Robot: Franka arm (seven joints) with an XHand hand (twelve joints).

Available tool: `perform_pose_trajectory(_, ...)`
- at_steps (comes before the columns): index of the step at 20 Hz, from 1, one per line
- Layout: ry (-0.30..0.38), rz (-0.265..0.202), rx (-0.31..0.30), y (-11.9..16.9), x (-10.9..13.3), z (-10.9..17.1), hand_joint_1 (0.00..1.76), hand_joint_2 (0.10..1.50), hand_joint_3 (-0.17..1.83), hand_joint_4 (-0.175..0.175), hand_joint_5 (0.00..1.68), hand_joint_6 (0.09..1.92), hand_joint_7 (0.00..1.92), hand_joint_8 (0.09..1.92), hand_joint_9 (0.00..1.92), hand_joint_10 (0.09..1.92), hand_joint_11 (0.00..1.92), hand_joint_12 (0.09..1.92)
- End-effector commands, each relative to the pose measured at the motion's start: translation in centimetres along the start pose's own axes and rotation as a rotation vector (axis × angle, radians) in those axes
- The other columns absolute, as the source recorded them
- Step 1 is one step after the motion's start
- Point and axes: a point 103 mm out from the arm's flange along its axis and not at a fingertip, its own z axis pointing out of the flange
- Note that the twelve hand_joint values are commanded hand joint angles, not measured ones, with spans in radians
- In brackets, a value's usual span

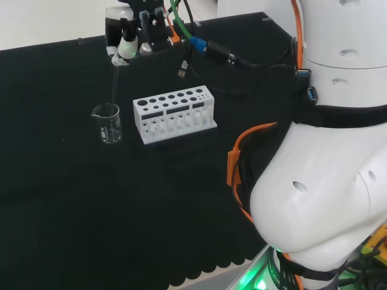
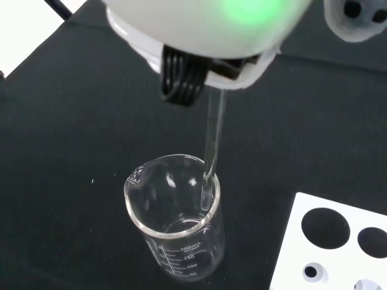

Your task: Put the glass rod back on the white test tube rack.

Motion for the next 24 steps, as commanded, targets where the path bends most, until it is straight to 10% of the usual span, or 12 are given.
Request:
perform_pose_trajectory(1, 0.005, -0.001, -0.005, -0.3, -0.1, 0.1, 1.33, 0.55, 0.79, -0.175, 1.34, 0.58, 1.4, 0.54, 1.78, 0.3, 1.64, 0.48)
perform_pose_trajectory(24, 0.01, -0.006, -0.05, -2.0, 0.6, -1.7, 1.33, 0.55, 0.79, -0.175, 1.34, 0.58, 1.4, 0.54, 1.78, 0.3, 1.64, 0.48)
